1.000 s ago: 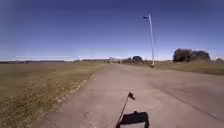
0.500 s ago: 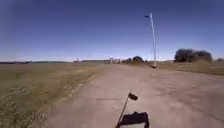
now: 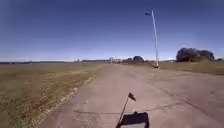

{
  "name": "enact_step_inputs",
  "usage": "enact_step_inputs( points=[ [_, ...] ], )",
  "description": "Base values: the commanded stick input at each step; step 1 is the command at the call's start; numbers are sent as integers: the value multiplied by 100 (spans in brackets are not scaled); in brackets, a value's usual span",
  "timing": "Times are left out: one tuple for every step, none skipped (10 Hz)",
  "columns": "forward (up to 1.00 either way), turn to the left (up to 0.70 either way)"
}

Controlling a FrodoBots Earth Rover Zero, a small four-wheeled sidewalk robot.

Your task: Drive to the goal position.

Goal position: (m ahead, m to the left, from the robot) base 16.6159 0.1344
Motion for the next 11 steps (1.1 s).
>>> enact_step_inputs(
  points=[
    [100, 0],
    [100, 0],
    [100, 0],
    [100, 0],
    [100, 0],
    [100, 0],
    [100, 36],
    [100, 32],
    [100, 0],
    [100, 0],
    [100, 0]
  ],
)
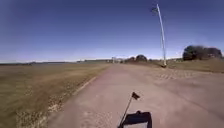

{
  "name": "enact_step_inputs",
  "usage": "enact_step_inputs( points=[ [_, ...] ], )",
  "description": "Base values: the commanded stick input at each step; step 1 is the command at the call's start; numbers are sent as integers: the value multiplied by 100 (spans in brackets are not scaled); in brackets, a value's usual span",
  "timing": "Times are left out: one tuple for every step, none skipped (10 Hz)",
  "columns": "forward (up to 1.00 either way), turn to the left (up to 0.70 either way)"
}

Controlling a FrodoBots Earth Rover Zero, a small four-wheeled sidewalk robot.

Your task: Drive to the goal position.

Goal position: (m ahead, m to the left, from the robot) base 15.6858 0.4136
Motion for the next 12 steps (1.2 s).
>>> enact_step_inputs(
  points=[
    [100, 0],
    [100, 0],
    [100, 0],
    [100, 0],
    [100, 0],
    [100, 0],
    [0, 0],
    [0, 0],
    [0, 0],
    [0, 0],
    [0, 0],
    [0, 0]
  ],
)
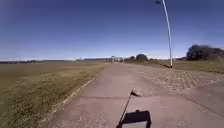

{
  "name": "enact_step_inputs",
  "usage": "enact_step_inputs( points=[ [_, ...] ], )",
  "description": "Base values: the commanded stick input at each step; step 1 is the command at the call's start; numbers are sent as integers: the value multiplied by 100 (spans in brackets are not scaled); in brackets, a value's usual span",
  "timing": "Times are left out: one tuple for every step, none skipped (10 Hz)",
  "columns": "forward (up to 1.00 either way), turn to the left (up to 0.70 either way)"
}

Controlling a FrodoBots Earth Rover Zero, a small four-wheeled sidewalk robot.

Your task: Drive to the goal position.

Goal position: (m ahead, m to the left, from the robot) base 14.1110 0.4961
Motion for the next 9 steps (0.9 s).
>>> enact_step_inputs(
  points=[
    [0, 0],
    [0, 0],
    [0, 0],
    [100, 0],
    [100, 0],
    [100, 0],
    [100, 0],
    [100, 0],
    [100, 0]
  ],
)
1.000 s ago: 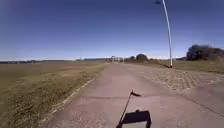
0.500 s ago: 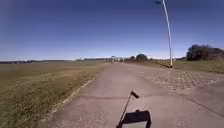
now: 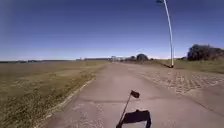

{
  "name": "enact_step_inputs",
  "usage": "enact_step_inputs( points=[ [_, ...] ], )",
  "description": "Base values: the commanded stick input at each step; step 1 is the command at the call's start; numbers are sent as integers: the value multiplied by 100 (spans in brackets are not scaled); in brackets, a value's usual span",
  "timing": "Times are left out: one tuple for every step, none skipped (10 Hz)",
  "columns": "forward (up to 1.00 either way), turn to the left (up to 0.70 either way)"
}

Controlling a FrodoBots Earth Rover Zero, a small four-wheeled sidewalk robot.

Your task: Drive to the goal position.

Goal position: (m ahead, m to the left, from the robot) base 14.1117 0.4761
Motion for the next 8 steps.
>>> enact_step_inputs(
  points=[
    [100, 0],
    [100, 0],
    [100, 0],
    [100, 0],
    [100, 0],
    [100, 0],
    [100, 0],
    [100, 0]
  ],
)
